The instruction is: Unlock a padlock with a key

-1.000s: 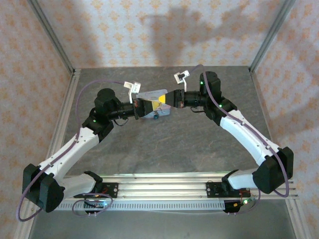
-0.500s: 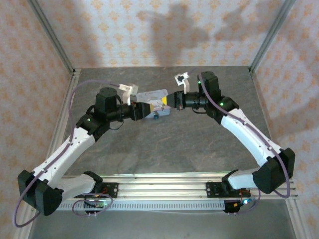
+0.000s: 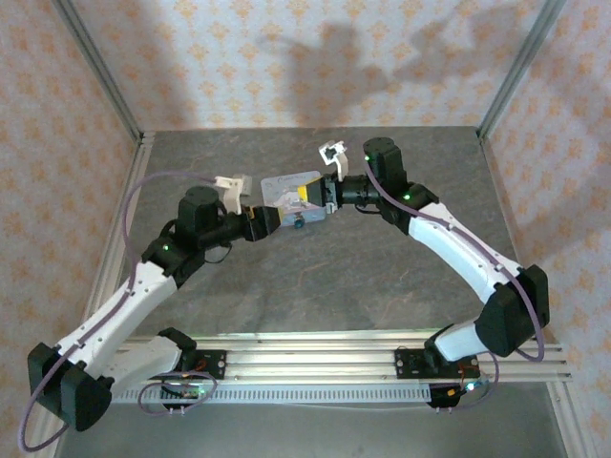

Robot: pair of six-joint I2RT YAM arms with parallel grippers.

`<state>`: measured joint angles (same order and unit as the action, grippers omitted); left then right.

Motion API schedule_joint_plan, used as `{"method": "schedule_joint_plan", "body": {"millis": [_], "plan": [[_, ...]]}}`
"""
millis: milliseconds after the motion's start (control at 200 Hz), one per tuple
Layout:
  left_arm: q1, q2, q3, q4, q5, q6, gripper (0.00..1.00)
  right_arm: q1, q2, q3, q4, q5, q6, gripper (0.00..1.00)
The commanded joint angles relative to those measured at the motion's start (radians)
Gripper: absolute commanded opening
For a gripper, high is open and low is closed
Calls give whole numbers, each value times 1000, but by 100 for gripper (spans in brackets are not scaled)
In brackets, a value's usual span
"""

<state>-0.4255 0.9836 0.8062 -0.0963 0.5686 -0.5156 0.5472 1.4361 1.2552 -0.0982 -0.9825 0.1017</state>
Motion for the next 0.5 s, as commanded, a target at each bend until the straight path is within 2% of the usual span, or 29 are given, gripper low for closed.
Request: {"method": "schedule_joint_plan", "body": {"millis": [0, 140, 495], "plan": [[-4, -23, -69, 328, 71, -140, 56, 1, 9, -11, 160, -117, 55, 0], [-6, 33, -96, 520, 155, -226, 55, -1, 7, -33, 217, -168, 104, 0], [-10, 100, -147, 797, 165, -361, 52, -38, -33, -149, 460, -181, 296, 0]]}}
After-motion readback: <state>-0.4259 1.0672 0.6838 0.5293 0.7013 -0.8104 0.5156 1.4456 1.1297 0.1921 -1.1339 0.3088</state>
